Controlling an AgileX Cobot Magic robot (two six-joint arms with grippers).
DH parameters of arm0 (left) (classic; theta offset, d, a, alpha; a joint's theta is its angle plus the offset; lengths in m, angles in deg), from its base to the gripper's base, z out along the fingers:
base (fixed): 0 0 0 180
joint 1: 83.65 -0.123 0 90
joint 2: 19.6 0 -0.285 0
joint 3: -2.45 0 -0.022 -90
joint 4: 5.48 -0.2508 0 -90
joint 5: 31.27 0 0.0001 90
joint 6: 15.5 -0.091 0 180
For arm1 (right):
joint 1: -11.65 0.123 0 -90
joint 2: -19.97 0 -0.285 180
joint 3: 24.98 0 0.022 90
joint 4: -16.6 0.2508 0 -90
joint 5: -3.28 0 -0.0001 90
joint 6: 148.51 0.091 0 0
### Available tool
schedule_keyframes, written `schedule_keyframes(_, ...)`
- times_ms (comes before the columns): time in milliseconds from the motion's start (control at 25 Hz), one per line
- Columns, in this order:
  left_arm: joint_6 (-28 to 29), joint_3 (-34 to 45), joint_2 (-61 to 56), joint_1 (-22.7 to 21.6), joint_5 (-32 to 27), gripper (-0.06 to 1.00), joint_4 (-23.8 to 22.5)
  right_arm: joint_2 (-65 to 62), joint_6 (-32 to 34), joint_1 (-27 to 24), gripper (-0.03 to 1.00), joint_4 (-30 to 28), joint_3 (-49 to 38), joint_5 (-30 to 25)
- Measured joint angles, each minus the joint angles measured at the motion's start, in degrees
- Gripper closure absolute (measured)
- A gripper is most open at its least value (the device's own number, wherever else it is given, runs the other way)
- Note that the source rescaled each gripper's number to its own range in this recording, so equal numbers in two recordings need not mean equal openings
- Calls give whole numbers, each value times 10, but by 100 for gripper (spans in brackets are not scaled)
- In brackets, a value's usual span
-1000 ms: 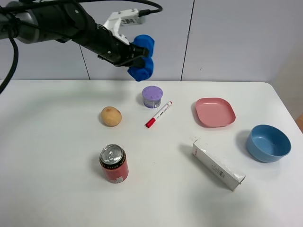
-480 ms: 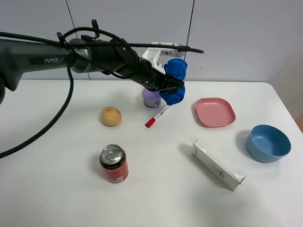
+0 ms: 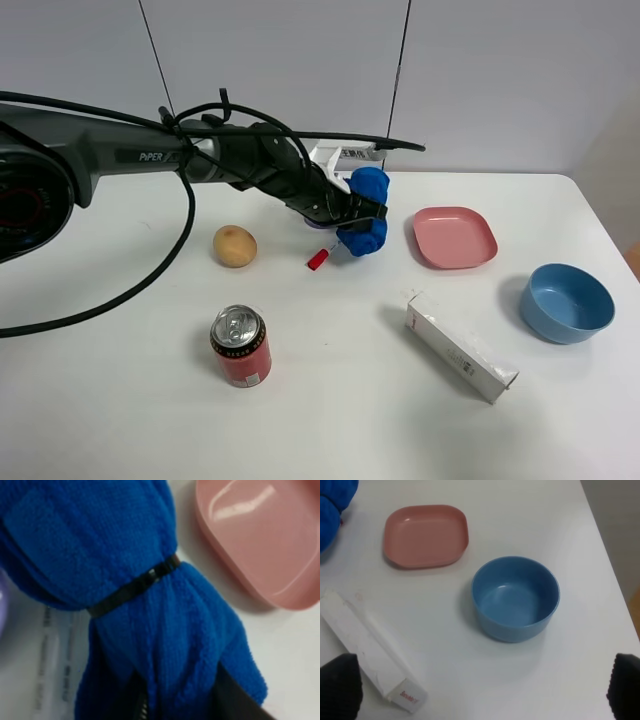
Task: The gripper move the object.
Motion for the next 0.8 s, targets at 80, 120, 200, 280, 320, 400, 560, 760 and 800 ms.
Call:
schedule_keyframes(80,0,0,11,0,-16,93,31,0,0,0,-3,0,0,0)
schedule_keyframes(120,0,0,19,0,-21,93,43,0,0,0,-3,0,0,0)
schedule_keyframes(200,-2,0,31,2,-29,86,48,0,0,0,-3,0,0,0)
schedule_keyframes(280,-4,0,34,7,-27,57,47,0,0,0,-3,0,0,0)
schedule_keyframes(320,-6,0,34,10,-17,36,47,0,0,0,-3,0,0,0)
schedule_keyframes(400,-6,0,34,13,11,9,47,0,0,0,-3,0,0,0)
schedule_keyframes(560,-6,0,31,13,34,-4,47,0,0,0,-3,0,0,0)
schedule_keyframes(760,-6,0,-5,13,35,-4,47,0,0,0,-3,0,0,0)
schedule_keyframes(800,-7,0,-15,13,36,-4,47,0,0,0,-3,0,0,0)
